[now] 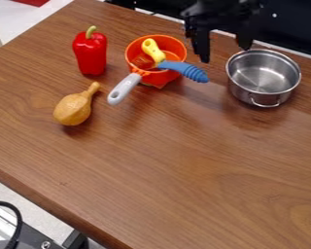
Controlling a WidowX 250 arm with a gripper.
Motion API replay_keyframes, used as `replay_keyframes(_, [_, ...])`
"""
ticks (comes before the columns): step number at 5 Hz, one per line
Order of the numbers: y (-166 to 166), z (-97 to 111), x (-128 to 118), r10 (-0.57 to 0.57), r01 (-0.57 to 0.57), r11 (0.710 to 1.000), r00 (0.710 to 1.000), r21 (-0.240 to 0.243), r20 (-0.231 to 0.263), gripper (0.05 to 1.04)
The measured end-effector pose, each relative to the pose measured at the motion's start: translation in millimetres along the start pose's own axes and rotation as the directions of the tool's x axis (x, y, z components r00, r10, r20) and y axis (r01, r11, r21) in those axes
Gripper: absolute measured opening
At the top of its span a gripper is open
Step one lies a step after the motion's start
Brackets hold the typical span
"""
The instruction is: Move the silver pot to the upper right of table
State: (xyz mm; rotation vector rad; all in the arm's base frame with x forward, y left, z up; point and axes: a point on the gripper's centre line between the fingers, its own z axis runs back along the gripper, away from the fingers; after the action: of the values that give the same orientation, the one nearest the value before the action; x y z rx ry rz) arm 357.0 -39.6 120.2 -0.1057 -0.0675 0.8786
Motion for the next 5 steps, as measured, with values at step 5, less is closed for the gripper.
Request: replay_keyframes(5, [97,11,-55,-0.297,0.297,0.954,0.955,-0.033,-0.009,1.000])
